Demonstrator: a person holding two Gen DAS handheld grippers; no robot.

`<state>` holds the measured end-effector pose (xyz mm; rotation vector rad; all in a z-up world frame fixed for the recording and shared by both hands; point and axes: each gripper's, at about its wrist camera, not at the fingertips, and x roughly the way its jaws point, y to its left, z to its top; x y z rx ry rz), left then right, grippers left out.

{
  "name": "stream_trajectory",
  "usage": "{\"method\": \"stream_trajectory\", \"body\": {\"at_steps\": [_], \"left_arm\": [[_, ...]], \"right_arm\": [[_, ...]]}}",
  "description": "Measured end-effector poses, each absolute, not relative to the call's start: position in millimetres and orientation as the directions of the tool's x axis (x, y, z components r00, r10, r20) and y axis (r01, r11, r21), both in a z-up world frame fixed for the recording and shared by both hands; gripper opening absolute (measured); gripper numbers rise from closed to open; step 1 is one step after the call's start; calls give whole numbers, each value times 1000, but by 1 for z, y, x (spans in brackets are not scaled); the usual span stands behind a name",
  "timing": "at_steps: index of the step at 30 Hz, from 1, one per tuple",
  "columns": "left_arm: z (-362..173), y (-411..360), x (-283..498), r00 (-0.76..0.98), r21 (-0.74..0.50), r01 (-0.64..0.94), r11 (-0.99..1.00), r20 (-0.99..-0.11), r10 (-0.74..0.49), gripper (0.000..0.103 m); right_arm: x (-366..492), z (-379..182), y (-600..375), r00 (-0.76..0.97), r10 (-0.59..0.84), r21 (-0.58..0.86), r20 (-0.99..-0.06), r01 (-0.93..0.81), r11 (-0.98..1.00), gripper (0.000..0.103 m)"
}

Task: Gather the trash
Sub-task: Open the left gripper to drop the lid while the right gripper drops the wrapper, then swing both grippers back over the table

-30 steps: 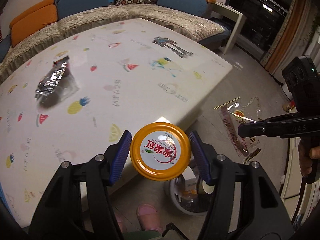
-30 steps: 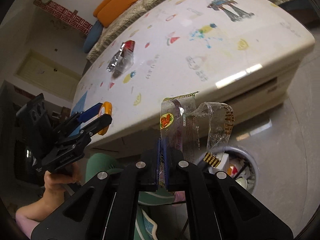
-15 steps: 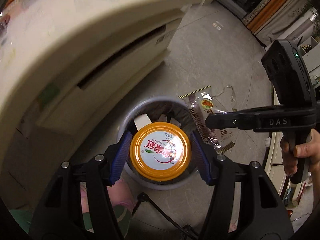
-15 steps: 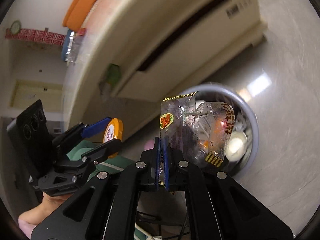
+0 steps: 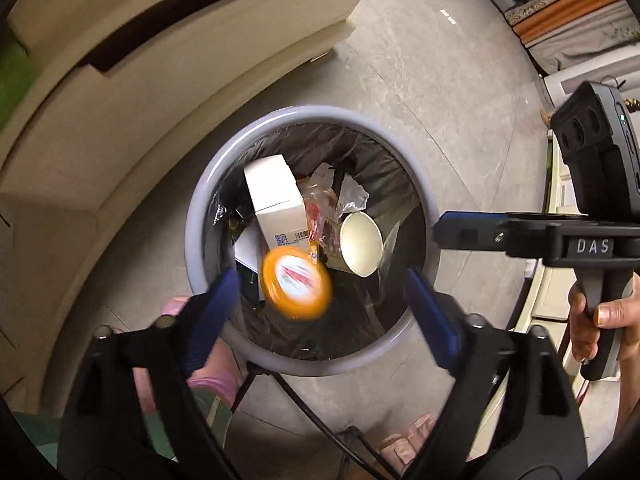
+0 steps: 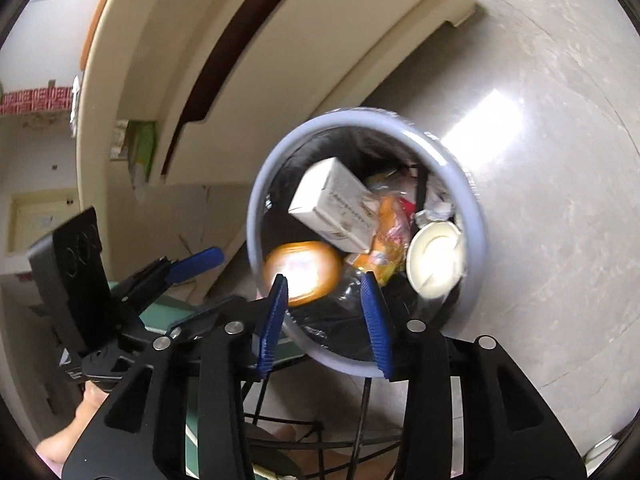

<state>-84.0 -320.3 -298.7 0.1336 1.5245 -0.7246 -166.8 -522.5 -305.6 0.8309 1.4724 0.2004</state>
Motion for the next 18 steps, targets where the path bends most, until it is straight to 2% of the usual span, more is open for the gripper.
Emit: {"method": "stream_trajectory", "body": {"at_steps": [8, 15, 18], "left_arm": [[-284, -315, -72, -85, -367, 499, 785, -922, -377, 84], [-213, -296, -59, 18, -367, 532, 763, -896, -443, 84], [-176, -276, -45, 89, -355, 526, 773, -881, -465, 84]], "right_arm": [[-162, -291, -534, 171, 588, 605, -791, 368, 707, 47], [-145, -245, -532, 218, 602, 640, -768, 293, 710, 51], [-128, -208, -527, 257, 605, 656, -754, 227, 720, 59]]}}
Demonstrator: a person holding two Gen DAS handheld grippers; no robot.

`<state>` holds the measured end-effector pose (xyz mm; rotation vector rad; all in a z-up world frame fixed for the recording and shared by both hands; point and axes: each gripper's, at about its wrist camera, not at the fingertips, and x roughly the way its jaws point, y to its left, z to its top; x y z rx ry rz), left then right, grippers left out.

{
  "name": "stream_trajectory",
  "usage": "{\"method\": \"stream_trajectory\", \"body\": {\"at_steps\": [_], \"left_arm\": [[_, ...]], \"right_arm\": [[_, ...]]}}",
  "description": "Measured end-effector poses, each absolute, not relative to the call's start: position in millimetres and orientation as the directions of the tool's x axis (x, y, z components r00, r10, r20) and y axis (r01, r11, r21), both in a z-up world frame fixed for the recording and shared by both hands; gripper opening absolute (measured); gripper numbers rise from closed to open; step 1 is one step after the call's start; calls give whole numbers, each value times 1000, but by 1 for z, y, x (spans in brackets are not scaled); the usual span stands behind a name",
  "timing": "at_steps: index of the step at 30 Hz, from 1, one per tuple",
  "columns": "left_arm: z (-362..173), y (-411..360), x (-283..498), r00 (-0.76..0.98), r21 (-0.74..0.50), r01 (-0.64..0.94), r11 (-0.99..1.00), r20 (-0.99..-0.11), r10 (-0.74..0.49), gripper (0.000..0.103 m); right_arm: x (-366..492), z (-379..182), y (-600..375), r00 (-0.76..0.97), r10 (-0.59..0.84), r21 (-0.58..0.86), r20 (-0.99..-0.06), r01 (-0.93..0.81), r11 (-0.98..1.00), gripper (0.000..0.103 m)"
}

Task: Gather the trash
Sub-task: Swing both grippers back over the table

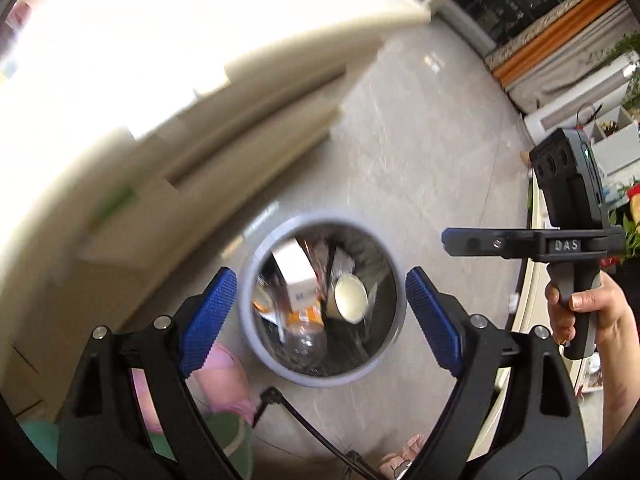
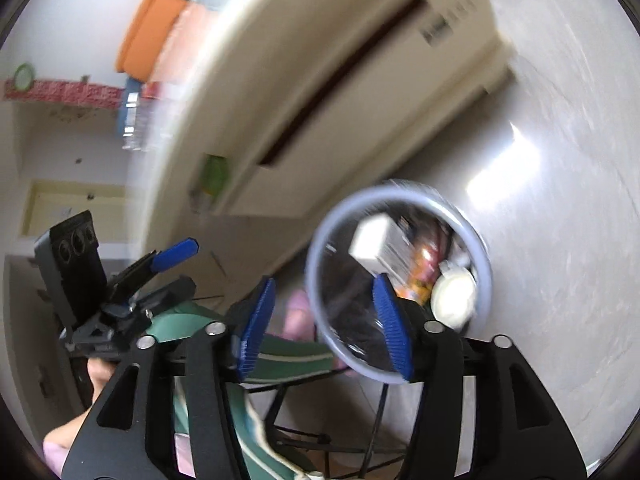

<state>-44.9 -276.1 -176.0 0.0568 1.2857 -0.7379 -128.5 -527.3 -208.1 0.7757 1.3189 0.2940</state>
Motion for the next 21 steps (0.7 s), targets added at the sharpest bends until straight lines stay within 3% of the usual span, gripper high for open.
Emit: {"method": "stream_trajectory", "body": {"at_steps": [4, 10, 21], "left_arm": [[-126, -233, -16, 227, -301, 500, 812, -859, -459, 90], [-85, -151, 34, 359, -250, 377, 892, -848, -390, 91], [-86, -36, 121, 456, -229, 174, 958, -843, -284, 94]], "right_arm": [[-93, -153, -502, 295, 617, 666, -729, 99, 740, 66], [-19, -98, -435, 290, 649, 662, -703, -67, 747, 67], [109, -78, -310, 190, 675, 642, -713, -211, 737, 67]]}}
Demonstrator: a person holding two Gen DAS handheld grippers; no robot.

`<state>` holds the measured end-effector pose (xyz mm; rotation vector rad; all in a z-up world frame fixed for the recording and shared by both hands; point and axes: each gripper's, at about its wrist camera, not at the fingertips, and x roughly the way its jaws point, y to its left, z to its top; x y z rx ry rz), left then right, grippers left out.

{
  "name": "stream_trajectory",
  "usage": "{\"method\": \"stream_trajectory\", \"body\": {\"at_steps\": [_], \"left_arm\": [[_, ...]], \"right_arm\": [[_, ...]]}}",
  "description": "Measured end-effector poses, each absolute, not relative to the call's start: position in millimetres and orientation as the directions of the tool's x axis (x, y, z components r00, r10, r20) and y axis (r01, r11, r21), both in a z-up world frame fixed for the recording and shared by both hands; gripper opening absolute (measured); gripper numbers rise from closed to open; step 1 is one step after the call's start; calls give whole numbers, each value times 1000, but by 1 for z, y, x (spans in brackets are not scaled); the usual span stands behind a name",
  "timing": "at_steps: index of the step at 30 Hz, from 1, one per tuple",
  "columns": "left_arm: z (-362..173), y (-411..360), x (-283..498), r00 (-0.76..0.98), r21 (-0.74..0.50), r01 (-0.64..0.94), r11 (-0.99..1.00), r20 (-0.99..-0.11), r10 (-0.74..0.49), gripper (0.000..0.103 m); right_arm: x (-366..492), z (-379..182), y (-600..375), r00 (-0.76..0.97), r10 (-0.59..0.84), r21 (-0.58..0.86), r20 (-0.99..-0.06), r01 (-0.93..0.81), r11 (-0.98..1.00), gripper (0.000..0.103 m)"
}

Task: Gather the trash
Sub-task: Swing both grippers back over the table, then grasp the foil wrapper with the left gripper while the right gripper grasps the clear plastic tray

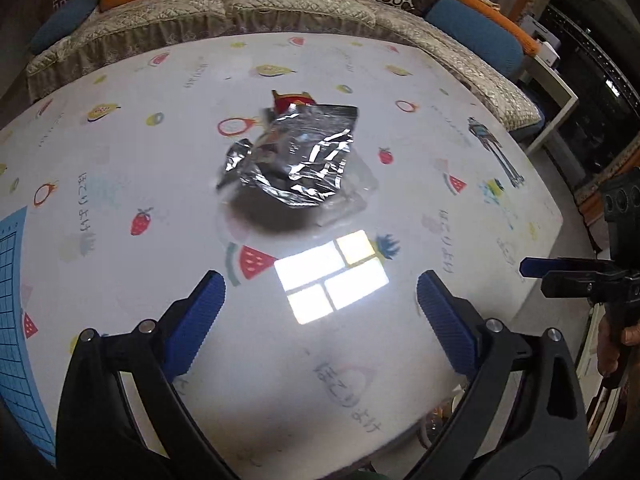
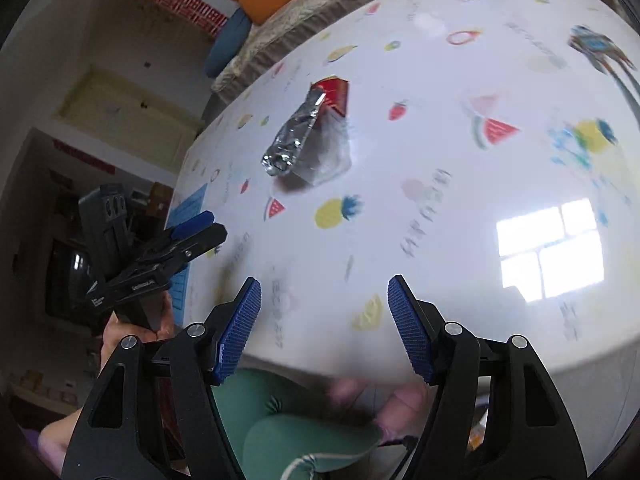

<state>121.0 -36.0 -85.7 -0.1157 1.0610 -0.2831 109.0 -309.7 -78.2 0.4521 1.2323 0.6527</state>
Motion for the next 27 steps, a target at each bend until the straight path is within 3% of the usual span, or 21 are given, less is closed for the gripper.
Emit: {"method": "stream_trajectory", "body": {"at_steps": [17, 27], "left_arm": [[-134, -9, 227, 422, -279, 96, 955, -858, -293, 95], [-137, -7, 250, 472, -207, 67, 976, -855, -214, 95]], "right_arm": [[234, -116, -243, 148, 645, 613, -750, -212, 761, 67], [260, -127, -221, 142, 612, 573, -778, -240, 784, 64]]}}
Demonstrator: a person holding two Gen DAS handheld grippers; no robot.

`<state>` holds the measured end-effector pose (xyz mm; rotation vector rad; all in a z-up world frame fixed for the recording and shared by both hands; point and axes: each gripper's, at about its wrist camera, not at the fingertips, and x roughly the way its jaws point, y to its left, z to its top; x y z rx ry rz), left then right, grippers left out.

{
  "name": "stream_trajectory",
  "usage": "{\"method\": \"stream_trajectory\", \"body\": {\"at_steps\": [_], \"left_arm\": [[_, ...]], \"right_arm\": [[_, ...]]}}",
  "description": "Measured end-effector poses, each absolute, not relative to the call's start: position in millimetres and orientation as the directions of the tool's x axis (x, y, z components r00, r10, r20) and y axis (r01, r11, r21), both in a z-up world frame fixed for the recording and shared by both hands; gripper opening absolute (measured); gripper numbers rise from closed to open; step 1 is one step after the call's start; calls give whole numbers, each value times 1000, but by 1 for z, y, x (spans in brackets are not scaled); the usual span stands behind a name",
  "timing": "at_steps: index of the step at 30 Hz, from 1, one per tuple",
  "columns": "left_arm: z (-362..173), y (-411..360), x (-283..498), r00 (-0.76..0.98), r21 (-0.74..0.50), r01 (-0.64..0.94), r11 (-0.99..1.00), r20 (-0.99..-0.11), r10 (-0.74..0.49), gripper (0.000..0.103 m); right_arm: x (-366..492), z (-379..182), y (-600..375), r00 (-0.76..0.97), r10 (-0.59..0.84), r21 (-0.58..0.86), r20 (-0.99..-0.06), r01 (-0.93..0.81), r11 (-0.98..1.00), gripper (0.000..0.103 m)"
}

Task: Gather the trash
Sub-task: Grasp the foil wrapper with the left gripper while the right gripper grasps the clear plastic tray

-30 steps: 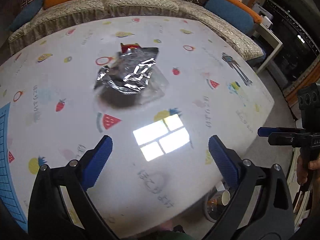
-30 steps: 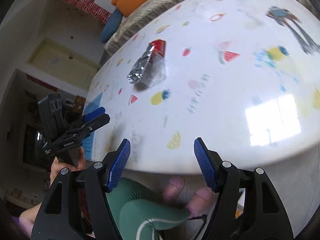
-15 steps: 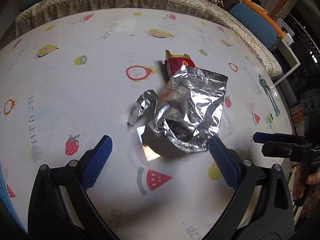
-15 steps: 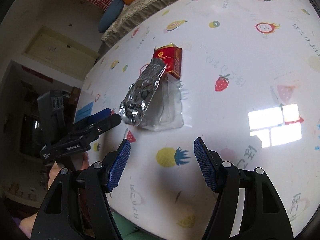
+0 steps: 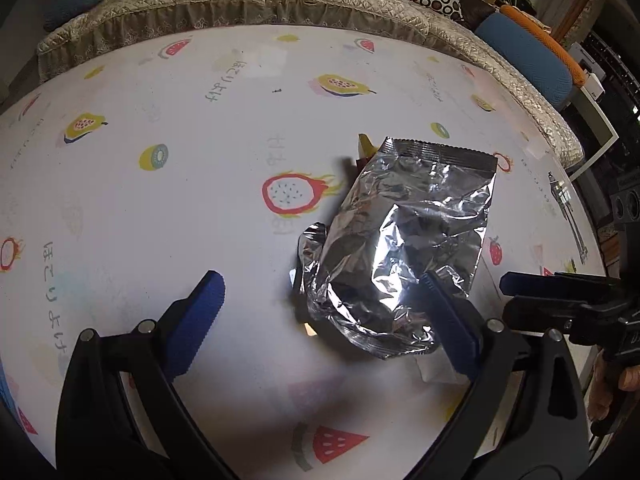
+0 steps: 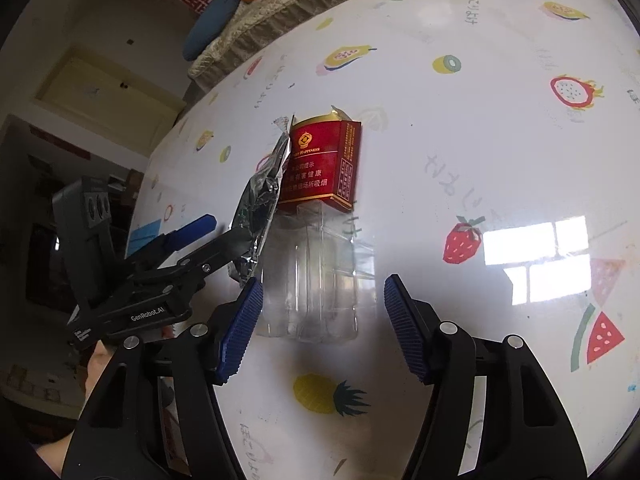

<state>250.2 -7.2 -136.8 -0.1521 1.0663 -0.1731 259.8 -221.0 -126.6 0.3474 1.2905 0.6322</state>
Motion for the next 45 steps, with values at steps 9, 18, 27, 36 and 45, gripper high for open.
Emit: {"method": "stream_trajectory", "body": {"at_steps": [9, 18, 27, 36, 45], "left_arm": [[-110, -11, 248, 559, -42, 104, 994, -824, -94, 96], [-130, -18, 279, 526, -4, 106, 994, -848, -60, 97], [-144, -3, 280, 479, -226, 109, 968, -842, -250, 66], [-140, -2, 269, 472, -224, 118, 967, -844, -254, 13], [-122, 11, 251, 488, -232, 102, 967, -836, -252, 8]], "right_arm": [[270, -126, -216, 137, 622, 577, -771, -261, 774, 63], [274, -129, -208, 117, 620, 573, -776, -280, 770, 63], [276, -146, -208, 77, 608, 570, -790, -275, 774, 38], [271, -148, -211, 88, 627, 589, -774, -265, 764, 19], [254, -134, -219, 84, 618, 581, -782, -259, 771, 12]]}}
